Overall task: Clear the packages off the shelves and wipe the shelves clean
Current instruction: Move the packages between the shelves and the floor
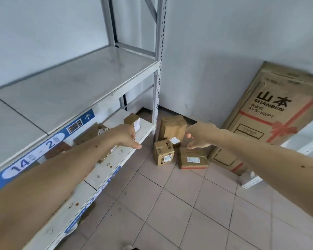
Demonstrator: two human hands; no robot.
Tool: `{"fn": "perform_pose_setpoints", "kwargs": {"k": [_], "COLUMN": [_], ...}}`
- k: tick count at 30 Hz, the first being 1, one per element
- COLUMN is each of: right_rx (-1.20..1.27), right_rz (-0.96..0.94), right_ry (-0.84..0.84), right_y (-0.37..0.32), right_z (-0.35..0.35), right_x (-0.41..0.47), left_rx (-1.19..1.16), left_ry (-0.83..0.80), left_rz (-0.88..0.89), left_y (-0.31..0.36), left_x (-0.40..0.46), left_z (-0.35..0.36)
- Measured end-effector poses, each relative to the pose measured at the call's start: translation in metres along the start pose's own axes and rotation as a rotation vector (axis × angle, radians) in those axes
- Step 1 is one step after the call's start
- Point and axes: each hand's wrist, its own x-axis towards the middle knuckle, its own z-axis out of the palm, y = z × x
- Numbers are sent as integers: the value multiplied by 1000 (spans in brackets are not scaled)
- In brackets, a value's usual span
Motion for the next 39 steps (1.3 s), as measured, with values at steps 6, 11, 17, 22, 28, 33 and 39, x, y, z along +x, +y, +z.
{"fn": "perform_pose_setpoints", "kwargs": {"k": [6, 11, 17, 22, 28, 33, 39], "right_rx": [37, 45, 105, 100, 93, 106, 87], "right_rz": [36, 45, 29, -27, -102, -160, -209], "right_ry": [-63, -94, -137, -184, -266, -271, -362], "right_y": [60, 103, 150, 190, 229, 240, 229], "right_z": [16, 18, 38, 66, 120, 188, 317], "right_x": [53, 108, 178, 246, 347, 434, 526], "left_rx": [21, -3, -10, -33, -98, -234, -346], "left_ry": [-84, -135, -210, -273, -309, -286, -137], "left_rz": [3, -15, -68, -139, -257, -366, -430], "left_y": [24, 35, 45, 52, 62, 54, 28], "left_x": [89, 161, 234, 293, 370, 445, 526], "left_z": [10, 8, 23, 61, 132, 210, 330]}}
